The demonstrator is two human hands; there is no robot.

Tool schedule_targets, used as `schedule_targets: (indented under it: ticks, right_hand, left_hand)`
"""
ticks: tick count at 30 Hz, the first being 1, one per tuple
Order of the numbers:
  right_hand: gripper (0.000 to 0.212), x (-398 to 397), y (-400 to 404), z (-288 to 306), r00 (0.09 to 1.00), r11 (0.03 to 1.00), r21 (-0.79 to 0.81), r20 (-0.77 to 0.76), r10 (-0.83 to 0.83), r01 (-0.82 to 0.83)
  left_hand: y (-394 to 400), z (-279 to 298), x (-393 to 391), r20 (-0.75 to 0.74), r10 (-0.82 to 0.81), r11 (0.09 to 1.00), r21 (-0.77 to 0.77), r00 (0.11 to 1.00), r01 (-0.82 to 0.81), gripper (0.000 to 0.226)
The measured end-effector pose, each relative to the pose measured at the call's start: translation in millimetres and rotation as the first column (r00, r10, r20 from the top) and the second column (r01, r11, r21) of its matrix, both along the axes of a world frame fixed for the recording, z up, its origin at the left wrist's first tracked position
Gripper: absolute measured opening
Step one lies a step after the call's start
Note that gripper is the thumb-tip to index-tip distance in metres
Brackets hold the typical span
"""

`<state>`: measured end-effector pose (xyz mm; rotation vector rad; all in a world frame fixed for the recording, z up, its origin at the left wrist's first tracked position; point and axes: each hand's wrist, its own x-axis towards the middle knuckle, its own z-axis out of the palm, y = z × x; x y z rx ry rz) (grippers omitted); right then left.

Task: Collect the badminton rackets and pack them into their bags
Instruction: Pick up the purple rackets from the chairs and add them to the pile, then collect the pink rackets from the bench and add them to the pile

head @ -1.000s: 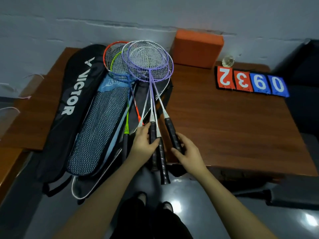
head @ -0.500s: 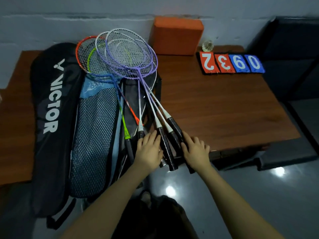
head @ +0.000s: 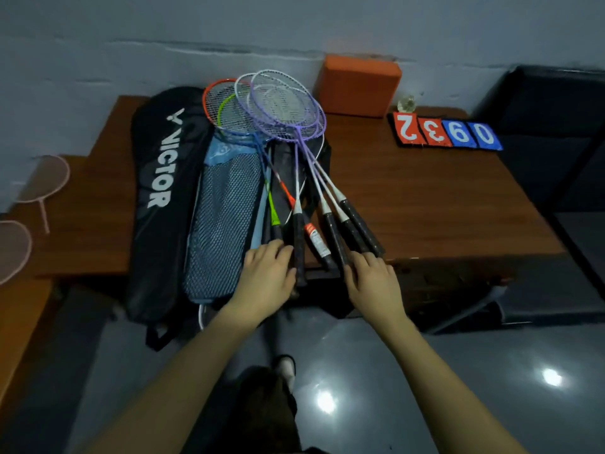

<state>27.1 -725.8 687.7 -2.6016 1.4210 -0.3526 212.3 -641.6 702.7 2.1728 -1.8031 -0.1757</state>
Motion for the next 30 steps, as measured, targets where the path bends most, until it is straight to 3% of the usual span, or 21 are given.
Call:
schedule_targets:
  ticks: [5, 11, 16, 23, 30]
  right_hand:
    - [0.027, 4, 83, -13, 0.987, 0.988, -0.058, 0.068, 0.148, -0.144]
    - [0.030, 20, 179, -39, 0.964, 0.952, 0.157, 0.076, 0.255, -0.264]
    - [0.027, 61, 236, -59, 0.941, 0.874, 0.391, -0.052, 0.335, -0.290]
    - [0.033, 135, 290, -88, 0.833, 0.758, 0.588, -0.240, 0.498, -0.283]
    - [0.032, 263, 336, -113, 0.775, 0.676, 0.681, -0.255, 0.578, -0.280]
  left_hand:
    - [107, -7, -3, -0.042, 0.096, 0.994, 0.052, 0.995, -0.094, 0.049]
    - [237, -29, 12, -0.024, 0.286, 0.951, 0.128, 0.958, -0.281, 0.038]
    - [336, -55, 35, -0.099, 0.542, 0.819, 0.285, 0.834, -0.498, 0.032]
    - [443, -88, 82, -0.113, 0.817, 0.542, 0.485, 0.566, -0.686, 0.026]
    - [508, -123, 195, -0.253, 0.862, 0.504, 0.529, 0.440, -0.683, 0.024]
